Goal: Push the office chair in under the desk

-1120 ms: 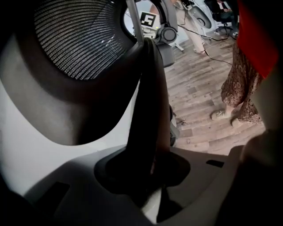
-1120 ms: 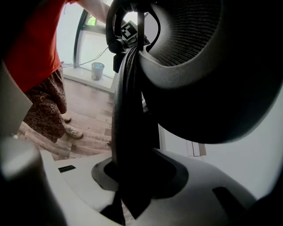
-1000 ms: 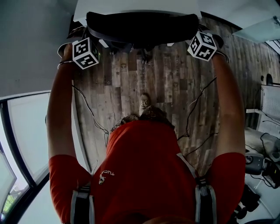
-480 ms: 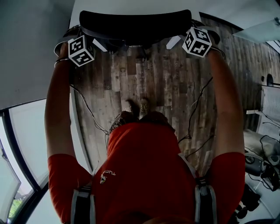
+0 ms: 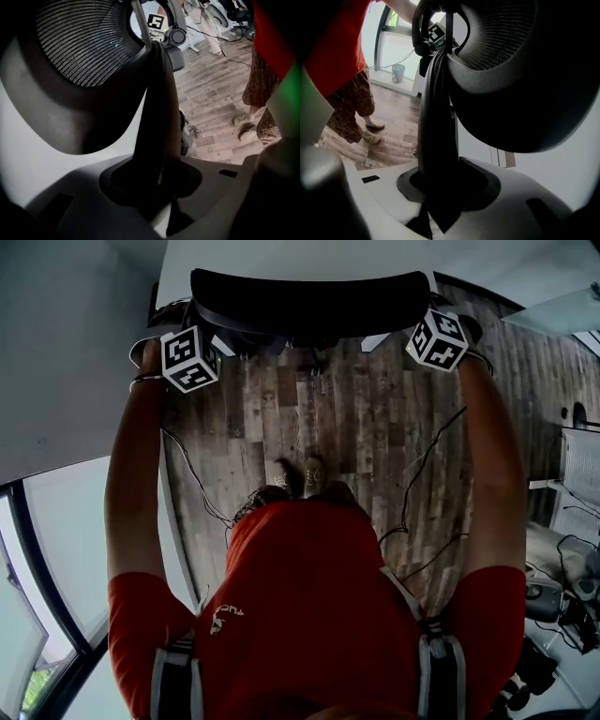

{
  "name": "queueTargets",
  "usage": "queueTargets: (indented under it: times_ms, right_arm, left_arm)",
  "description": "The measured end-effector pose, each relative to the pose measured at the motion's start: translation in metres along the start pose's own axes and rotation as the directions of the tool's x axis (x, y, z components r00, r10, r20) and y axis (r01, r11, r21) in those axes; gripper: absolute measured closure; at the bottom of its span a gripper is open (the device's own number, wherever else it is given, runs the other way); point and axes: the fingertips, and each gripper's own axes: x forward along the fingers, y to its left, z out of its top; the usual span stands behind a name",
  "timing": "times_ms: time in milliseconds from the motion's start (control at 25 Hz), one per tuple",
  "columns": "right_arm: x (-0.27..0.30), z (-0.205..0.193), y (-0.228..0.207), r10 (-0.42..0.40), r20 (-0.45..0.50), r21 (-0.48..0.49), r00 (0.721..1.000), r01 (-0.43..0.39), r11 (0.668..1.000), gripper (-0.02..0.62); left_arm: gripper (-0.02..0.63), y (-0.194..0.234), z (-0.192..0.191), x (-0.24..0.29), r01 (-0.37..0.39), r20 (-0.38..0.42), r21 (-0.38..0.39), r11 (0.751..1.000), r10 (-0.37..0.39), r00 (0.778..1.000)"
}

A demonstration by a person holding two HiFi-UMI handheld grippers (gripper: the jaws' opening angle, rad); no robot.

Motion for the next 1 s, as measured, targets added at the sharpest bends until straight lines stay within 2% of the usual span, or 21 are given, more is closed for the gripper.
queueTargets:
  times_ms: [200, 400, 720, 880, 1000]
  right_arm:
    - [0.000, -0.002, -0.002, -0.028, 0.004, 0.012, 1.000, 0.028, 1.000, 0.422]
    - [-0.012, -0.002, -0.006, -0.072, -0.006, 0.014, 0.997, 0.072, 0.997, 0.376]
    - [-0.063, -0.008, -0.002, -0.156, -0.005, 0.045, 0.988, 0.156, 0.987, 0.351]
    - [-0.096, -0.008, 0.001, -0.245, 0.047, 0.166, 0.968, 0.235, 0.958, 0.351]
    - [-0.124, 0.003, 0.008, -0.341, 0.121, 0.309, 0.932, 0.291, 0.905, 0.351]
  left_arm:
    - [0.457, -0.001, 0.005, -0.002, -0.020, 0.030, -0.019, 1.000, 0.020, 0.999]
    - [0.391, -0.005, 0.007, -0.009, -0.024, 0.037, -0.018, 1.000, 0.025, 0.999]
    - [0.370, -0.003, -0.003, -0.053, -0.112, 0.087, -0.050, 0.992, 0.116, 0.989]
    - [0.370, 0.005, -0.003, -0.086, -0.180, 0.139, -0.168, 0.969, 0.204, 0.969]
    - [0.370, 0.009, 0.010, -0.115, -0.210, 0.205, -0.302, 0.930, 0.279, 0.938]
